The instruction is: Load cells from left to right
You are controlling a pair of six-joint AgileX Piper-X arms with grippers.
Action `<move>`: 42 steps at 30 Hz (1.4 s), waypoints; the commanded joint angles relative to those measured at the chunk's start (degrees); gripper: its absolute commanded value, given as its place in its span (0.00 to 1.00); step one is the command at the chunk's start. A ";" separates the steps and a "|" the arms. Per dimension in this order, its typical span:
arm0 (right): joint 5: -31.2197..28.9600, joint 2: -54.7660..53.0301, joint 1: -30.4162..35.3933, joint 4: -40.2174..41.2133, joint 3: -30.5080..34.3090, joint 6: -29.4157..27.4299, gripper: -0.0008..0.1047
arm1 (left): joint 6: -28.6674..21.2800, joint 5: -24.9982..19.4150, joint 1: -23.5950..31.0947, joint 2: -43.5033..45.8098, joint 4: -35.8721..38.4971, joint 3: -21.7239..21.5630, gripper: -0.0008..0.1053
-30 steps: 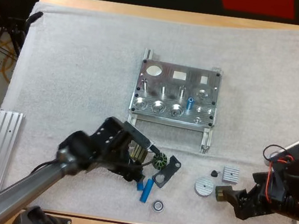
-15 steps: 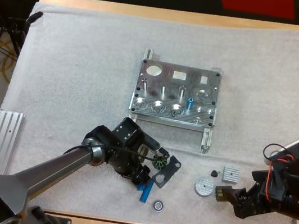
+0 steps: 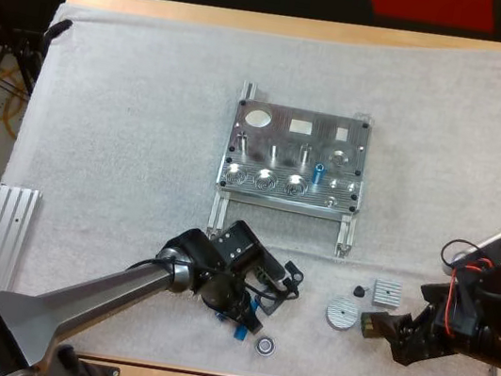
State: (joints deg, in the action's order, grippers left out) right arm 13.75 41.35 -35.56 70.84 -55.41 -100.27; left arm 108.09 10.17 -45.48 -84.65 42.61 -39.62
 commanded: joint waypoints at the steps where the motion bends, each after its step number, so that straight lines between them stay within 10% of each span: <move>1: 0.26 -0.12 -0.14 -0.73 -0.15 -0.14 0.76 | -0.10 0.04 -0.80 -0.70 2.39 0.46 0.19; 14: 0.27 -0.12 -0.14 -8.73 -0.11 1.83 0.76 | -7.90 -9.21 -0.82 8.69 5.48 0.16 0.01; 25: 1.89 1.65 -0.14 -9.29 -0.11 7.40 0.76 | -24.44 -1.21 -0.82 33.07 12.01 -5.57 0.01; 42: 25.10 19.53 -0.76 -25.17 -0.11 14.03 0.50 | -25.22 4.84 -0.82 39.65 12.76 -6.32 0.01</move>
State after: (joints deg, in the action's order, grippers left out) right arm 36.79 60.86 -36.05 46.63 -55.41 -86.32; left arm 83.22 14.68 -46.11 -45.16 55.65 -45.64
